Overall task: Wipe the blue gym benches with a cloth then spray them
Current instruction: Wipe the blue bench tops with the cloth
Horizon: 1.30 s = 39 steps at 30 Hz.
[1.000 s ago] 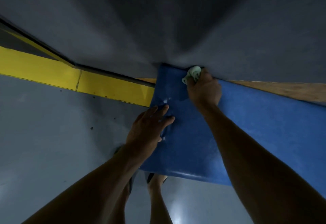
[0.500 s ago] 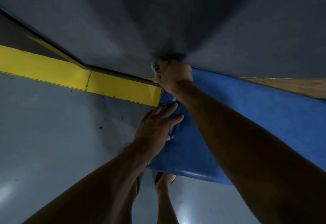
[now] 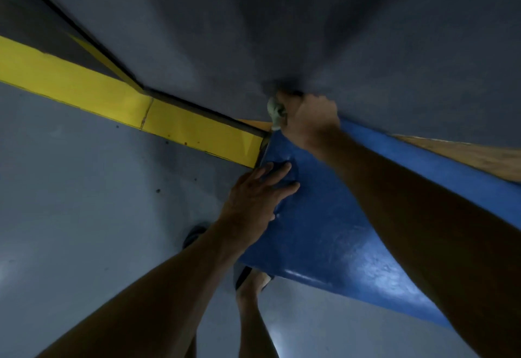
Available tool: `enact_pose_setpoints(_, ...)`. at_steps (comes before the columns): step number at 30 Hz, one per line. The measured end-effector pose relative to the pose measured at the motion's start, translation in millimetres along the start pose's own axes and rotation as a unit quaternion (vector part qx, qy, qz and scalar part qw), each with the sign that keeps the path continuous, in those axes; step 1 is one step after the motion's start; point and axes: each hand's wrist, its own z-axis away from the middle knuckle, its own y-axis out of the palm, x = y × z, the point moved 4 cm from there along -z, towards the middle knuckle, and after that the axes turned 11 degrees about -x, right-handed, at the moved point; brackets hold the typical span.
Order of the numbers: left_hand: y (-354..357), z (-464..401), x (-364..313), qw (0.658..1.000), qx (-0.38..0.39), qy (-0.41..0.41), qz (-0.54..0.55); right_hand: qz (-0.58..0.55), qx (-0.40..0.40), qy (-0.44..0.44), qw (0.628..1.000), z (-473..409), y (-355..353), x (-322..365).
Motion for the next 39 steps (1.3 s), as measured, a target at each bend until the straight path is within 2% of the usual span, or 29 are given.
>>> enact_pose_setpoints(3,-5,2,-6,0.999,-0.025,0.018,-0.013,-0.039,0.045,-0.123,0.991,57,10,25)
enact_pose_setpoints(5,-6,8,-8,0.999,-0.030,0.034,-0.025,-0.038,0.052,-0.141,0.988,66,11,19)
enact_pose_setpoints(8,-10,23,-1,0.995,-0.068,0.066,-0.028,-0.007,-0.003,-0.078,0.997,39,10,-8)
enact_pose_setpoints(10,-17,34,12,0.994,-0.099,0.055,-0.007,0.001,-0.042,0.009,0.999,31,9,-20)
enact_pose_setpoints(12,-23,43,24,0.993,-0.117,0.023,0.004,-0.051,-0.069,0.082,0.993,42,15,-11)
enact_pose_setpoints(13,-24,48,28,0.993,-0.121,0.010,0.004,-0.075,-0.073,0.086,0.991,55,19,3)
enact_pose_setpoints(16,-25,59,32,0.993,-0.118,-0.011,0.002,-0.095,-0.050,-0.034,0.994,98,30,45)
enact_pose_setpoints(18,-21,62,31,0.995,-0.101,-0.018,-0.001,-0.086,-0.085,-0.060,0.991,110,31,24)
enact_pose_setpoints(19,-19,63,30,0.995,-0.094,-0.020,-0.004,-0.072,-0.113,-0.042,0.990,110,30,1)
enact_pose_setpoints(21,-14,63,29,0.996,-0.084,-0.026,0.002,-0.031,-0.160,0.064,0.985,111,27,-58)
enact_pose_setpoints(24,-8,59,26,0.997,-0.069,-0.033,0.019,-0.018,-0.095,0.318,0.943,132,24,-137)
enact_pose_setpoints(26,-5,58,25,0.997,-0.069,-0.025,0.013,-0.052,-0.088,0.414,0.904,152,24,-145)
enact_pose_setpoints(29,-5,60,26,0.997,-0.061,-0.037,0.018,-0.107,-0.094,0.463,0.875,157,33,-98)
enact_pose_setpoints(31,-6,60,24,0.997,-0.062,-0.033,0.022,-0.134,-0.122,0.423,0.888,146,38,-44)
enact_pose_setpoints(32,-8,59,23,0.997,-0.067,-0.032,0.029,-0.148,-0.143,0.365,0.908,140,37,-15)
enact_pose_setpoints(34,-9,58,21,0.996,-0.062,-0.046,0.038,-0.155,-0.130,0.183,0.962,131,38,42)
enact_pose_setpoints(36,-7,62,22,0.995,-0.050,-0.069,0.047,-0.152,-0.068,0.024,0.986,130,43,66)
enact_pose_setpoints(37,-5,65,22,0.994,-0.041,-0.083,0.060,-0.145,-0.064,-0.004,0.987,129,44,58)
enact_pose_setpoints(39,-4,69,24,0.992,-0.038,-0.097,0.075,-0.106,-0.126,0.016,0.986,132,40,15)
